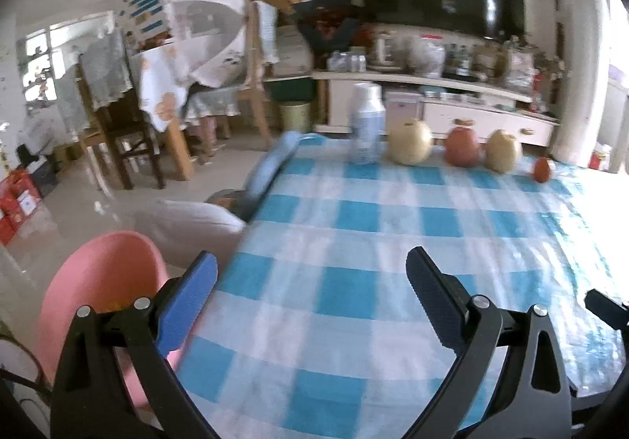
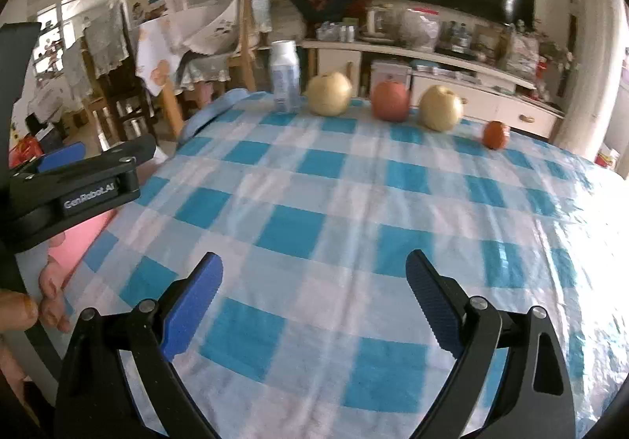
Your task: Collect trash
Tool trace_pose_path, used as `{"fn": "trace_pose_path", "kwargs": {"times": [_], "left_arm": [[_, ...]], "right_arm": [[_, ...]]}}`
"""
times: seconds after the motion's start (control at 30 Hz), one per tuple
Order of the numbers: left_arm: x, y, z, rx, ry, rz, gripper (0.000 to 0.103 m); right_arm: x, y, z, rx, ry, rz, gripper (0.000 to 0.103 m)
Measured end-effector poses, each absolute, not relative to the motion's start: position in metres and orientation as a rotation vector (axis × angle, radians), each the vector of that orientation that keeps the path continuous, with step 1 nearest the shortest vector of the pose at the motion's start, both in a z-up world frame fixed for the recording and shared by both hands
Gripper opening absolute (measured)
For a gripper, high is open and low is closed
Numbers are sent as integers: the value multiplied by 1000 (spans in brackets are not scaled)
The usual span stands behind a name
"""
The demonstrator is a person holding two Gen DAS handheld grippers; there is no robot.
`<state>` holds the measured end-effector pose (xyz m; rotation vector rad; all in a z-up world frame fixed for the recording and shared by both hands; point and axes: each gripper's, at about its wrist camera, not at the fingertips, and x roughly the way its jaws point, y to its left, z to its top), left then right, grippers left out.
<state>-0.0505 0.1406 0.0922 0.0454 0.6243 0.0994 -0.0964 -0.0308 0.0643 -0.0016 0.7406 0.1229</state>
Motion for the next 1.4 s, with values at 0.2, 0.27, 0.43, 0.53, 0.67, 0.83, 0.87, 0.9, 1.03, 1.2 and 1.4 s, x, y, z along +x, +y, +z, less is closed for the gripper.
{"fn": "trace_pose_path", "kwargs": {"times": [0.2, 0.27, 0.43, 0.53, 0.67, 0.83, 0.87, 0.9, 1.03, 1.2, 1.4], "left_arm": [[-58, 108, 93, -1, 642, 12, 99], [-63, 96, 93, -3, 645, -12, 99], [-81, 70, 97, 6, 627, -49, 99], [-95, 56, 100, 29, 611, -52, 99], [-115, 42, 106, 51, 589, -59, 99], [-142, 27, 117, 91, 552, -70, 99], [-148, 24, 119, 107, 538, -66, 99], [-154, 21, 122, 122, 527, -63, 99], [-172, 18, 133, 135, 492, -60, 99], [-192, 17, 147, 149, 436, -48, 99], [-210, 15, 160, 169, 394, -36, 99]], "right_arm": [[-123, -73, 75, 21, 699, 33, 93], [-132, -85, 78, 26, 686, 7, 93], [-155, -115, 90, 58, 649, -43, 94], [-169, -128, 100, 84, 626, -62, 95], [-187, -142, 114, 114, 592, -79, 95], [-210, -151, 130, 132, 548, -94, 95], [-215, -151, 133, 132, 539, -96, 95], [-220, -152, 136, 133, 529, -100, 95], [-237, -157, 145, 142, 504, -109, 96], [-251, -158, 154, 139, 483, -121, 96], [-266, -154, 163, 115, 460, -129, 96]]}}
